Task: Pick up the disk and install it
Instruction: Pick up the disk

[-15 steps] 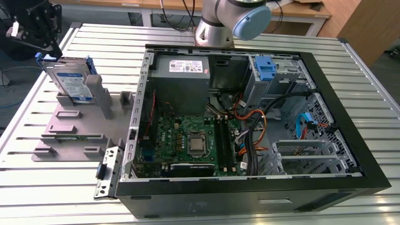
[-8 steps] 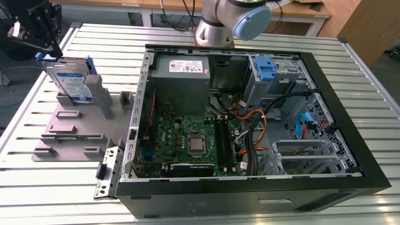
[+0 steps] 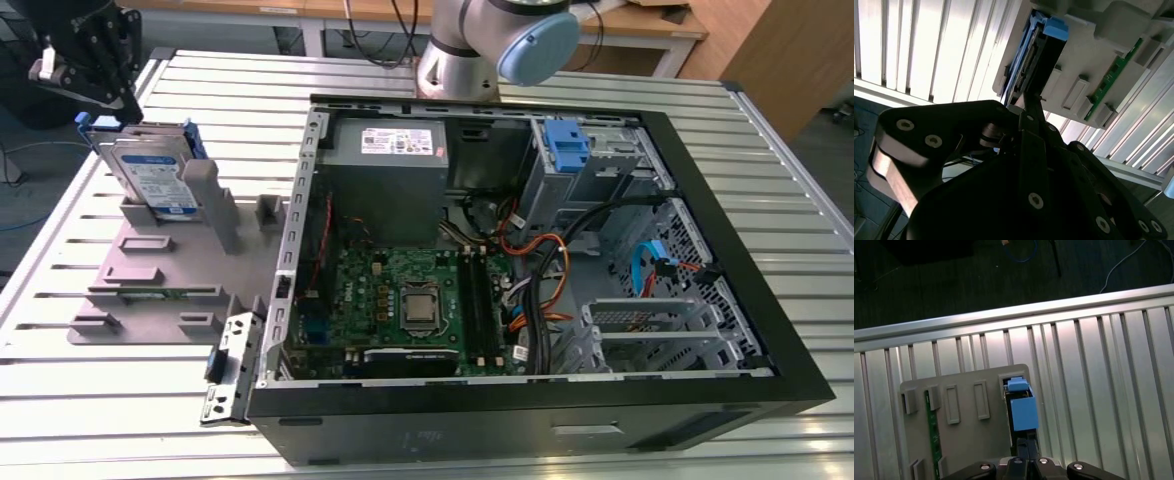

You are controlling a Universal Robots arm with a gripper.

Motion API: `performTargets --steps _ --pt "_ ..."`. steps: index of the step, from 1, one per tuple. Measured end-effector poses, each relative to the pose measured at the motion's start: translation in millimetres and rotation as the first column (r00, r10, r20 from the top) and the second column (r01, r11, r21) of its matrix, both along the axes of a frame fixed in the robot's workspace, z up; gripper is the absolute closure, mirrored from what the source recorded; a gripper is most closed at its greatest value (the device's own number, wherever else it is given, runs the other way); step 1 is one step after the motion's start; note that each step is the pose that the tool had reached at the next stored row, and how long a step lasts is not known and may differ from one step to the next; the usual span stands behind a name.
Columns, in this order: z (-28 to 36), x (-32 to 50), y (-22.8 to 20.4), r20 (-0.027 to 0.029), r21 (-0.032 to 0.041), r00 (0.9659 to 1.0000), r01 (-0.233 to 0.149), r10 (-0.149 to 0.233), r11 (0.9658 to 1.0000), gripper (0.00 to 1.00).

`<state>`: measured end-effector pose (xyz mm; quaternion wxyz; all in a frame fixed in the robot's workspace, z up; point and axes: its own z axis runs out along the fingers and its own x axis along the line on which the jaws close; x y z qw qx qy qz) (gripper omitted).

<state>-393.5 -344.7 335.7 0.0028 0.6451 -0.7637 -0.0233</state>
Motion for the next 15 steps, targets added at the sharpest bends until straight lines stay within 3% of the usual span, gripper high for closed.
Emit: performTargets --steps 9,12,15 --pt "-0.4 1.5 -1.8 0.004 -0.0001 1.0 0.0 0.0 1.0 0.89" --pt "-0.8 1.7 -1.9 0.0116 0.0 0.9999 -0.001 0.001 1.0 0.89" --pt "-1.3 1.7 -1.9 0.0225 -0.0001 0.9997 -0.001 0.001 1.0 0.89"
